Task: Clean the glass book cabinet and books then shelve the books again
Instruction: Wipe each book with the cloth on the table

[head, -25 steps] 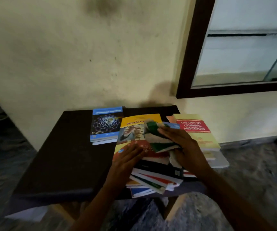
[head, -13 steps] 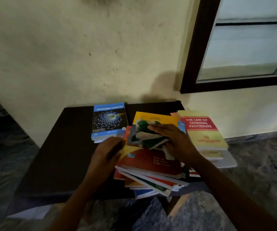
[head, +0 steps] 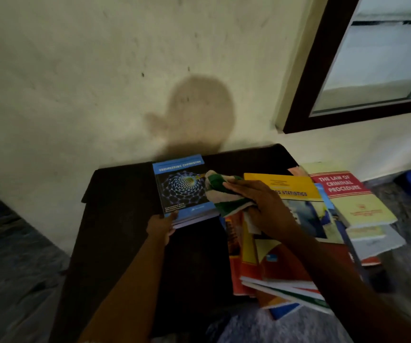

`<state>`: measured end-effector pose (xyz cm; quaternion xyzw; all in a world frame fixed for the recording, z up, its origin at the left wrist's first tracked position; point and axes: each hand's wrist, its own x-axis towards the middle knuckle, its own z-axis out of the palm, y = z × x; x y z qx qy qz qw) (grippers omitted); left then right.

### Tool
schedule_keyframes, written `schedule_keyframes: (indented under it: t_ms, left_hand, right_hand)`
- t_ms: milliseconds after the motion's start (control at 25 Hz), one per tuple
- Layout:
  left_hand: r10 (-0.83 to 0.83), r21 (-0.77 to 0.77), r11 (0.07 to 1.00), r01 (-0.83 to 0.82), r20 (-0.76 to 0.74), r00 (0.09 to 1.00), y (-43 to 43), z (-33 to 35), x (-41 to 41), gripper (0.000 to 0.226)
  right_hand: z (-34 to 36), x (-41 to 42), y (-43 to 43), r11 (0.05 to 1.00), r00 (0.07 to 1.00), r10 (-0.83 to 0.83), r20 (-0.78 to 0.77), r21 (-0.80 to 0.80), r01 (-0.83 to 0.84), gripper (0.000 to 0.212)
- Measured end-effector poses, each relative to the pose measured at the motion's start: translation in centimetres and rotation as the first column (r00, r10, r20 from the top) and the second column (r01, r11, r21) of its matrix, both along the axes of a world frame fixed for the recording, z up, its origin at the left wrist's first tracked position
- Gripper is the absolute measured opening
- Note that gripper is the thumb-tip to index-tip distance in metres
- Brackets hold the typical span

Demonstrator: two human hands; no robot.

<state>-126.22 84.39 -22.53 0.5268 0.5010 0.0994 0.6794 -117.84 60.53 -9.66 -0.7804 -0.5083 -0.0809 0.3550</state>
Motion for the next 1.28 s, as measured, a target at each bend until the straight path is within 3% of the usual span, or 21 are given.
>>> schedule_keyframes:
  t_ms: [160, 280, 440, 760, 920, 1040, 1120, 1200, 1280]
  left_hand:
    - [-0.026, 0.135, 0.990, 0.026, 0.001, 1.000, 1.7, -0.9, -1.7, 0.040]
    - [0.021, 0.149, 0.988, -0.031, 0.067, 0.998, 3.1, 0.3, -3.6, 0.038]
    - [0.206, -0.045, 0.978, -0.201, 0.241, 0.948, 5.2, 2.0, -9.2, 0.028]
    - [0.474, -0.214, 0.865, -0.454, 0.048, 0.879, 3.5, 0.4, -26.5, 0.008]
    - [0.615, -0.289, 0.774, -0.564, 0.128, 0.778, 1.4, 0.1, -29.3, 0.015]
    - [0.646, -0.354, 0.740, -0.572, 0.134, 0.752, 1.6, -0.1, -29.7, 0.017]
    - [0.632, -0.358, 0.748, -0.559, 0.127, 0.764, 1.7, -0.3, -29.8, 0.017]
    - [0.628, -0.355, 0.751, -0.557, 0.121, 0.769, 1.7, -0.6, -29.9, 0.017]
    - [0.634, -0.346, 0.745, -0.570, 0.102, 0.767, 1.9, -0.9, -30.0, 0.016]
  right_hand:
    - [-0.5, -1.8, 2.0, 0.999, 0.998, -0.026, -0.059, -0.039, 0.023, 0.061]
    - [-0.8, -2.5, 4.7, 0.997, 0.992, -0.007, -0.124, -0.081, -0.003, 0.063]
    - [-1.1, -4.2, 8.9, 0.994, 0.977, 0.059, -0.203, -0.078, -0.076, 0.065]
    - [-6.7, -9.3, 20.2, 0.927, 0.861, 0.294, -0.415, -0.094, -0.362, 0.058]
    - [-9.7, -10.3, 25.5, 0.895, 0.865, 0.333, -0.376, -0.162, -0.415, 0.055]
    - [-12.9, -9.8, 29.2, 0.861, 0.885, 0.258, -0.387, -0.324, -0.393, 0.058]
    - [-14.6, -10.8, 29.5, 0.823, 0.941, 0.243, -0.237, -0.463, -0.330, 0.063]
    - [-15.5, -13.8, 28.3, 0.818, 0.943, 0.291, -0.165, -0.468, -0.334, 0.067]
    - [-16.1, -18.0, 25.7, 0.793, 0.886, 0.449, -0.114, -0.407, -0.454, 0.069]
